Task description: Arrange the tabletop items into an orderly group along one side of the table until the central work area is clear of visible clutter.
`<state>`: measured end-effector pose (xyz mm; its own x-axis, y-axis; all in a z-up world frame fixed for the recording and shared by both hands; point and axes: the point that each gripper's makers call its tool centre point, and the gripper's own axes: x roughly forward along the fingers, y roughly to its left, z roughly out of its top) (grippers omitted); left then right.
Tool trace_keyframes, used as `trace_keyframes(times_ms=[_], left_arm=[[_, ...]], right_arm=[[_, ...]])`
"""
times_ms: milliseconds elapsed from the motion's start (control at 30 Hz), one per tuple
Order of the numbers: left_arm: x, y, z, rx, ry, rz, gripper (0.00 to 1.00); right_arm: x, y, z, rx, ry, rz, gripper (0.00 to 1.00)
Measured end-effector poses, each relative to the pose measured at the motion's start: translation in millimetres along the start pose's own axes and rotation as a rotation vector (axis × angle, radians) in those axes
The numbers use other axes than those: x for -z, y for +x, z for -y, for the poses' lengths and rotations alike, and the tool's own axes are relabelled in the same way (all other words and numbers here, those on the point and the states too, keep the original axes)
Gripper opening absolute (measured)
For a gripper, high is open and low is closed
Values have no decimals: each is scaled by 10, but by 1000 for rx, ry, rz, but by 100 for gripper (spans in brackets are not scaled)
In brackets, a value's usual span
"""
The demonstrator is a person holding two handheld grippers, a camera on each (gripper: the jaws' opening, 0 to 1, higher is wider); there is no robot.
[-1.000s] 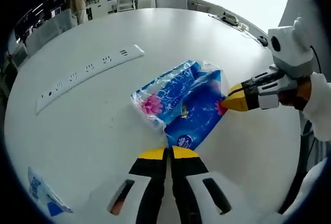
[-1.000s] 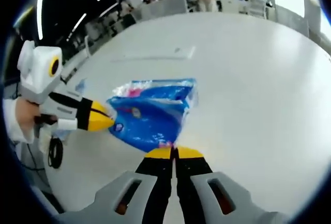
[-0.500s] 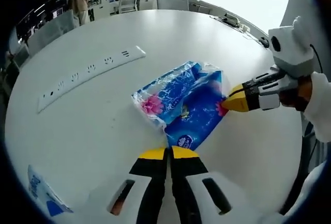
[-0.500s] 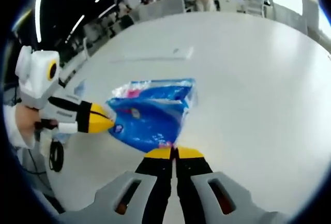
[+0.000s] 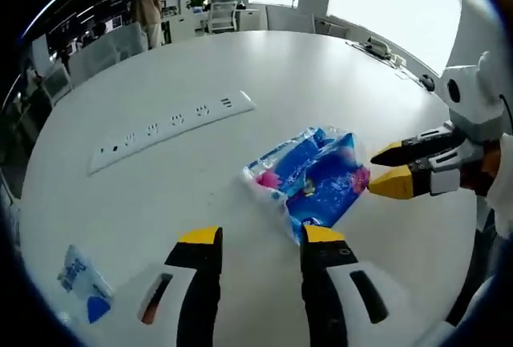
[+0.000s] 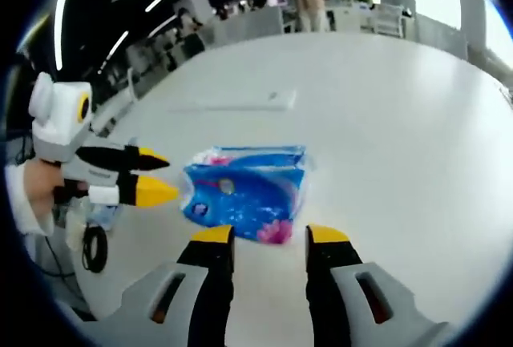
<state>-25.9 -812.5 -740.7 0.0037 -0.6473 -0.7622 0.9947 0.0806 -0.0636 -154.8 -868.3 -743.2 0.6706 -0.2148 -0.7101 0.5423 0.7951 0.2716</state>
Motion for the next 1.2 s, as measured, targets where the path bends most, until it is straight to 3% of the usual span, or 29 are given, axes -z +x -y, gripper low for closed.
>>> trace_keyframes(times_ms=[167, 433, 600, 800, 967, 1200], left_arm=[[-45, -195, 2, -7, -62, 64, 43], [35, -454, 111, 18, -71, 128, 58], [86, -603, 181, 46, -55, 155, 61], [189, -775, 209, 62, 19, 170, 61], [156, -857, 224, 96, -12, 217, 67], [184, -871, 194, 95, -35, 208, 64]], right_arm=[[116, -234, -180, -19, 28, 33, 33], [290, -490, -357, -43, 91, 61, 34], [298, -602, -401, -46, 123, 81, 36], [328, -714, -487, -47, 145, 108, 36], [406, -729, -547, -62, 177, 104, 36], [447, -747, -573, -62, 195, 97, 37]])
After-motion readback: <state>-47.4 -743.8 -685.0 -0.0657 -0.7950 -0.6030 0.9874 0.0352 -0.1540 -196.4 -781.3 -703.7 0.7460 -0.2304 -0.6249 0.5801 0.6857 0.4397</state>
